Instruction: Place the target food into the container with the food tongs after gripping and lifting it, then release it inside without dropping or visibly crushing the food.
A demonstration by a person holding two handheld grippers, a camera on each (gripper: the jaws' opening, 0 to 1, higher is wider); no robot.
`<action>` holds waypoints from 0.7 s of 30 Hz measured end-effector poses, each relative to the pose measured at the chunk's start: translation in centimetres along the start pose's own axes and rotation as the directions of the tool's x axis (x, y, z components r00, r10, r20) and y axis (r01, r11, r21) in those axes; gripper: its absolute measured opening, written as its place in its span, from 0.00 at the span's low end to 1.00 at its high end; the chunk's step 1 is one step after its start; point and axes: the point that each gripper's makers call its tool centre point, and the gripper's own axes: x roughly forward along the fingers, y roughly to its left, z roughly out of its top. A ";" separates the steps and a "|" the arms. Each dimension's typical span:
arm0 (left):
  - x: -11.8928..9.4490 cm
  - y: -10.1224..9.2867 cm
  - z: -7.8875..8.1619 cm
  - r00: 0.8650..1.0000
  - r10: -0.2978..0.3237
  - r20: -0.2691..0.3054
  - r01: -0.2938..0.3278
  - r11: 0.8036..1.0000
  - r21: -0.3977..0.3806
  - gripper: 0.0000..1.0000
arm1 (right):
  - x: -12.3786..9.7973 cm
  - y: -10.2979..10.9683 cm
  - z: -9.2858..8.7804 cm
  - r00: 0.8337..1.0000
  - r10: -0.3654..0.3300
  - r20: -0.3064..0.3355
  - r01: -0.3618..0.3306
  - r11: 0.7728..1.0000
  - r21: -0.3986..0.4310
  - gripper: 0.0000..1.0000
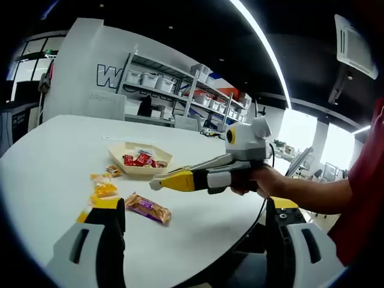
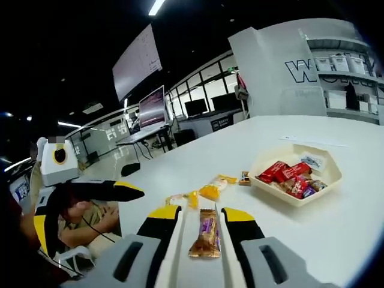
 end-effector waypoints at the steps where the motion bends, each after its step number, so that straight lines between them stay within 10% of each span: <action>1: 0.0 0.0 0.0 1.000 0.000 -0.001 0.000 1.000 0.000 0.95 | 0.1 0.5 -0.1 1.000 0.020 -0.001 -0.020 1.000 -0.005 0.21; 7: 1.5 -0.8 0.4 0.998 -0.057 -0.010 0.057 0.998 0.007 0.94 | 0.0 3.7 0.8 0.987 0.151 0.048 -0.151 0.988 -0.012 0.21; 21: 2.4 -2.9 0.3 0.994 -0.105 -0.033 0.106 0.994 0.037 0.99 | -0.7 3.5 0.7 0.987 0.156 0.030 -0.157 0.988 0.016 0.22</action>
